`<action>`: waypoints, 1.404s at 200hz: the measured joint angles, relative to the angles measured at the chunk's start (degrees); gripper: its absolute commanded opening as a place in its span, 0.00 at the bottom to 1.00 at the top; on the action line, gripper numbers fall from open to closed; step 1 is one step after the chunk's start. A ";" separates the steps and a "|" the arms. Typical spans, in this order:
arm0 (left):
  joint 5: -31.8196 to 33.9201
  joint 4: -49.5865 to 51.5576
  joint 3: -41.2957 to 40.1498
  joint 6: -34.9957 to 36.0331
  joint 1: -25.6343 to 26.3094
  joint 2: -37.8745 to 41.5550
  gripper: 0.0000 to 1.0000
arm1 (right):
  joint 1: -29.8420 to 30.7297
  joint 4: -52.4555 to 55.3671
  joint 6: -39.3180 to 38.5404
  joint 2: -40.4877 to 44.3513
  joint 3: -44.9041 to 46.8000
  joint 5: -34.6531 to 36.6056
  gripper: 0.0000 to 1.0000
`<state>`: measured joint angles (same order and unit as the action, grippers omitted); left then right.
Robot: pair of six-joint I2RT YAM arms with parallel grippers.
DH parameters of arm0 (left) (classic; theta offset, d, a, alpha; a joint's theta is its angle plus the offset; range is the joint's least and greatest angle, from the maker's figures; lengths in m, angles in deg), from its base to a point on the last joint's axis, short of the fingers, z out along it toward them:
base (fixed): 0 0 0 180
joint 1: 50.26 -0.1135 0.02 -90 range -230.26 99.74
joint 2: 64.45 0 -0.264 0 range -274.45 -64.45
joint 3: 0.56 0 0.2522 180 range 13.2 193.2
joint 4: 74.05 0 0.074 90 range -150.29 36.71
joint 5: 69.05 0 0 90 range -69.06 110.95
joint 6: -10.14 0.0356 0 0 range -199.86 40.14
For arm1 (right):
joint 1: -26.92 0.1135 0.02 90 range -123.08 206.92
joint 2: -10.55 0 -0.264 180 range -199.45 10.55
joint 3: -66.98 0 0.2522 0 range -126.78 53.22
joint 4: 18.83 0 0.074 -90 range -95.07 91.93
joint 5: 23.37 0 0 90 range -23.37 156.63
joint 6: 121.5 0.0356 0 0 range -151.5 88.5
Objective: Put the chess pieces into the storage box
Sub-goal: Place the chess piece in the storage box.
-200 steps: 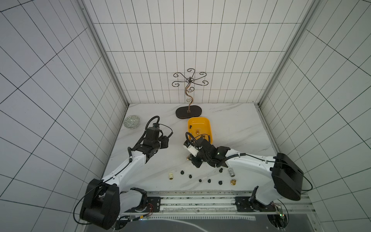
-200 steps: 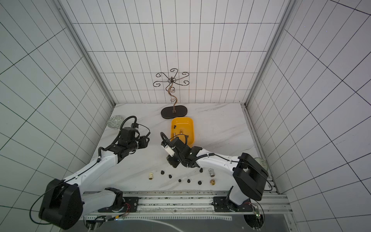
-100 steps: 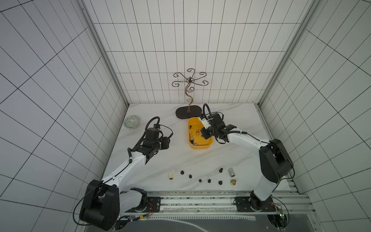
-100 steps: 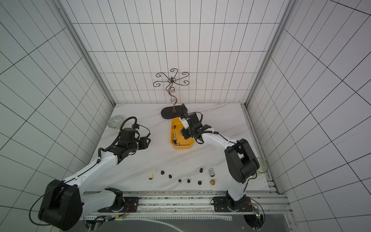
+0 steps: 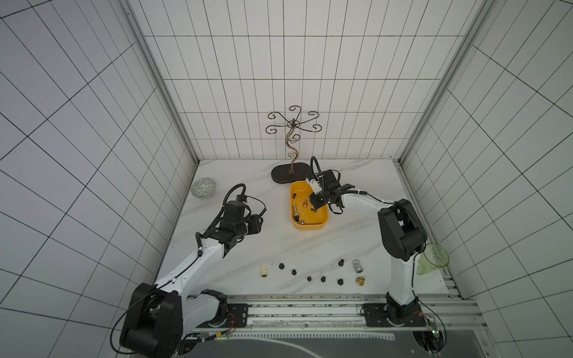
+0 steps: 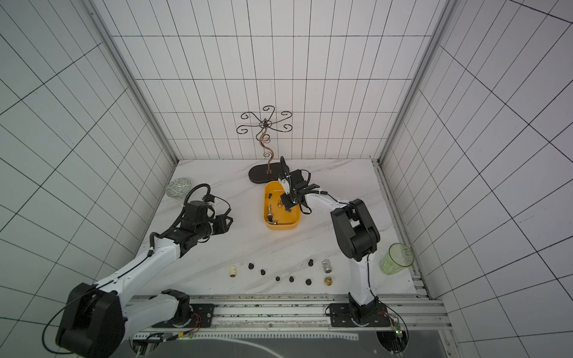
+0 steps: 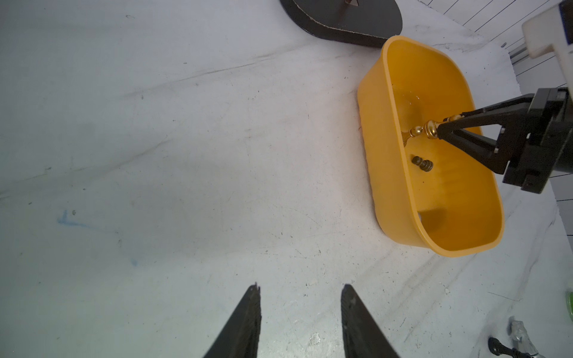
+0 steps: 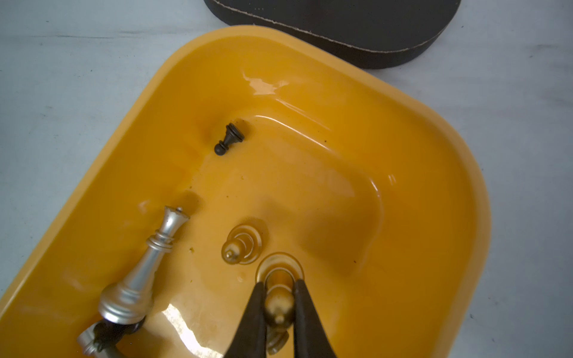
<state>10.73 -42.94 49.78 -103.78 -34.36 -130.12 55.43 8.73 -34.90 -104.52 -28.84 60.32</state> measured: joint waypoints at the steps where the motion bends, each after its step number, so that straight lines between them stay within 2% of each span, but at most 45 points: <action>1: 0.00 0.00 -0.02 0.00 0.00 0.00 0.42 | 0.00 0.02 -0.02 -0.02 -0.04 0.00 0.19; 105: -0.55 0.02 -1.05 -0.72 0.72 1.01 0.43 | -0.04 0.83 0.13 -0.90 -3.06 -0.24 0.32; 140: 0.76 0.87 -1.03 -0.70 4.92 1.66 0.44 | -0.04 1.64 0.61 1.81 -3.06 -1.92 0.33; 178: 4.02 4.76 -0.72 -0.74 11.47 2.19 0.44 | -0.04 0.22 1.84 12.98 -2.49 -4.37 0.34; 221: 6.75 8.87 -0.59 -2.64 17.11 4.66 0.44 | -0.44 -6.27 4.66 29.88 11.47 -7.74 0.34; 251: 7.82 10.43 -0.68 -5.55 23.30 4.85 0.44 | -0.52 -6.86 7.34 34.75 22.23 -8.83 0.34; 281: 8.26 11.06 -1.07 -8.28 27.76 4.04 0.44 | -0.55 -6.54 8.92 39.39 29.22 -9.42 0.34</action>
<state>18.99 -31.88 48.71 -112.07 -6.60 -126.08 54.89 2.20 -25.99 -65.13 0.38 50.90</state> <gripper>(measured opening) 0.444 0.339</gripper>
